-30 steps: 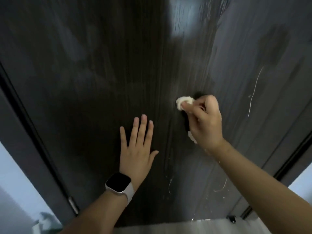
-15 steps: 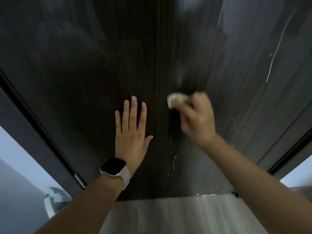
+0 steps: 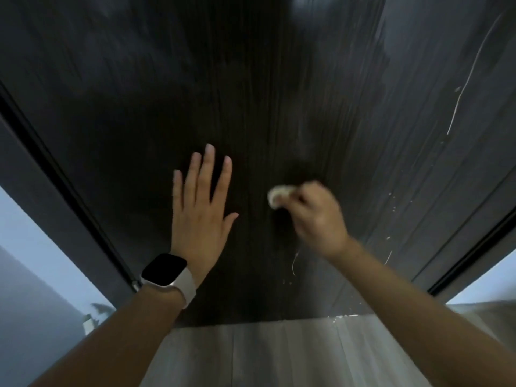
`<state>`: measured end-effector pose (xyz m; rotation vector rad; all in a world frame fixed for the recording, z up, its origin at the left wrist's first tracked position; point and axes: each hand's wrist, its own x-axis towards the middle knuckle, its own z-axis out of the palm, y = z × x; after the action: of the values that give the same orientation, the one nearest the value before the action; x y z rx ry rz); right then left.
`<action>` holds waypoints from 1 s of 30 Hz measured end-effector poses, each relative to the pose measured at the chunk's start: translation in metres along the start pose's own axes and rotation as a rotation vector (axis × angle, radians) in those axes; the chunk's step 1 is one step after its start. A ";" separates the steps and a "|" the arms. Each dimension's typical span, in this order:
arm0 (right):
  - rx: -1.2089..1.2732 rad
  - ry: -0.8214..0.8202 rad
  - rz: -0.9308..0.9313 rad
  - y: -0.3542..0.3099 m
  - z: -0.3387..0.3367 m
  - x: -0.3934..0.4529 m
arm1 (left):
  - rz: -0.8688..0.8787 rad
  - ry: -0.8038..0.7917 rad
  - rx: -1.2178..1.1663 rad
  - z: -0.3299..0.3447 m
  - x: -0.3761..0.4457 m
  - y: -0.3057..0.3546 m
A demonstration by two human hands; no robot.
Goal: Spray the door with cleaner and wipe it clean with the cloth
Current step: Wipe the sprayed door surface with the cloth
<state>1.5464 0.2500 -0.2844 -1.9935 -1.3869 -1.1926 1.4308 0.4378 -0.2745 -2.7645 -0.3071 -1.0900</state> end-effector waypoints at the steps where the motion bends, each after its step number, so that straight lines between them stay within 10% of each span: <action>1: 0.005 0.114 0.061 0.002 -0.013 0.030 | -0.031 -0.002 -0.031 -0.003 0.003 -0.005; 6: 0.039 0.329 0.244 -0.006 -0.028 0.094 | -0.062 -0.044 -0.095 -0.004 0.008 -0.005; 14: 0.069 -0.395 0.058 -0.051 0.044 -0.034 | -0.009 -0.051 0.008 -0.007 0.007 -0.018; 24: -0.154 0.616 0.394 -0.031 -0.041 0.159 | -0.002 0.032 -0.152 -0.017 0.022 -0.054; 30: 0.133 -0.058 0.221 -0.076 0.029 0.047 | 0.072 0.033 -0.122 -0.025 0.017 -0.066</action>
<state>1.4952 0.3274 -0.2700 -2.0396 -1.2015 -0.9275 1.4107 0.4986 -0.2399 -2.8351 -0.1405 -1.1730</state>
